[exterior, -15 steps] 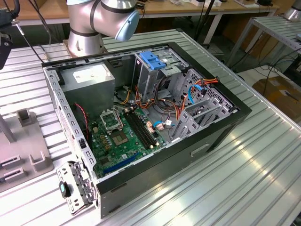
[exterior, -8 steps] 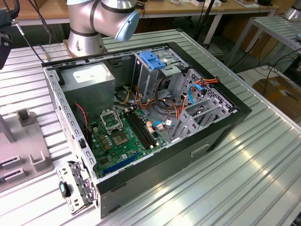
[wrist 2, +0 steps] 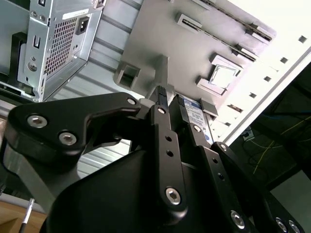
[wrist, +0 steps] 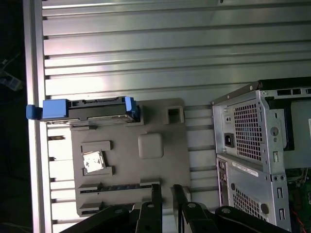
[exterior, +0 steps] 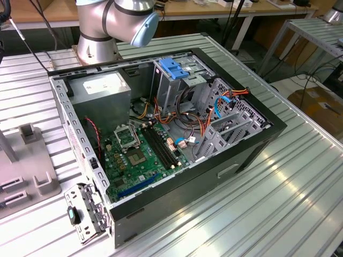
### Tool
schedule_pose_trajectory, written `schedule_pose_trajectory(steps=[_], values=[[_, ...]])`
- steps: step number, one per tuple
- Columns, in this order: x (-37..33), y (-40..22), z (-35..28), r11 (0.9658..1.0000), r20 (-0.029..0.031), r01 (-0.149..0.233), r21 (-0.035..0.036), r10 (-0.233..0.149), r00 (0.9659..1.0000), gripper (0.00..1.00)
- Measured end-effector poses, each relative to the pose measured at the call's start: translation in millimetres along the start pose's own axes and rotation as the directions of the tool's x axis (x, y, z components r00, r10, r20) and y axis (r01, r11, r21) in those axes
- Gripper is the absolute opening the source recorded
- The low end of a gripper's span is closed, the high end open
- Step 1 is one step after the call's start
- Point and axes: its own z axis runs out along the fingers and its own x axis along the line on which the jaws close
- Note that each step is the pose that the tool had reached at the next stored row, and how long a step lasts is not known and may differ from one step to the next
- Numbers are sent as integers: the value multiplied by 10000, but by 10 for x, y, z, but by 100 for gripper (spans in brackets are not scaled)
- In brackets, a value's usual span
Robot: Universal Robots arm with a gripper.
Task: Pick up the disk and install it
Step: 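Reach for the disk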
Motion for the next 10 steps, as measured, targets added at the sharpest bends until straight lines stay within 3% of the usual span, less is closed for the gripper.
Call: schedule_pose_trajectory(steps=[10], values=[[104, -7, -1, 10000, -1, 0, 0, 0, 10000, 24]])
